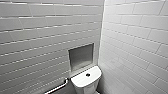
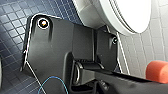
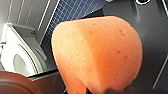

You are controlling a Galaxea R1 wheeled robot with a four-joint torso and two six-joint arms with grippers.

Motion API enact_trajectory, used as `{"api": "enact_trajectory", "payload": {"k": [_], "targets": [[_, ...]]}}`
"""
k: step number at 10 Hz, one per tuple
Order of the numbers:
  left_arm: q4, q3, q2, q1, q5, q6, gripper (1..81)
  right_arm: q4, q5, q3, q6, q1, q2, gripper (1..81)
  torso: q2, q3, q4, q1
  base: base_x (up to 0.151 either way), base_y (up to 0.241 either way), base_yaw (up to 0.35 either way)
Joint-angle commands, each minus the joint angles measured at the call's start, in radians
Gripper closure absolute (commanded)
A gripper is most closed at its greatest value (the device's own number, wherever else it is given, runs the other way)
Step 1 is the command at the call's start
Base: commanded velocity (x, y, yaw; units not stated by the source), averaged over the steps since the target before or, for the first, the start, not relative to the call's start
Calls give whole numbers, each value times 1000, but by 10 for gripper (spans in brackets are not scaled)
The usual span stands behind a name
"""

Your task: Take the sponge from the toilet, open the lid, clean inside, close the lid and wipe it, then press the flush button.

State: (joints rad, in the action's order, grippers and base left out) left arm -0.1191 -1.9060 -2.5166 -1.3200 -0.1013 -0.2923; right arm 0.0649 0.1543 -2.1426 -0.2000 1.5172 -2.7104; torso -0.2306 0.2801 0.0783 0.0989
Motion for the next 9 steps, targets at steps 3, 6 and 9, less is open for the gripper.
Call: {"api": "enact_trajectory", "payload": {"k": [3, 6, 9], "targets": [[-36, -354, -228, -55, -2, 7, 811, -16, -59, -55, 2, -39, -28, 811, 0, 1, 0, -1, 0, 0, 0], [-33, -541, -337, -78, -2, 5, 811, -19, -59, -106, 10, -34, -51, 811, -1, 0, 0, -1, 0, 0, 0], [-33, -674, -433, -95, -3, -1, 811, -19, -59, -163, 11, -16, -87, 811, -1, 0, 0, -1, 0, 0, 0]]}}
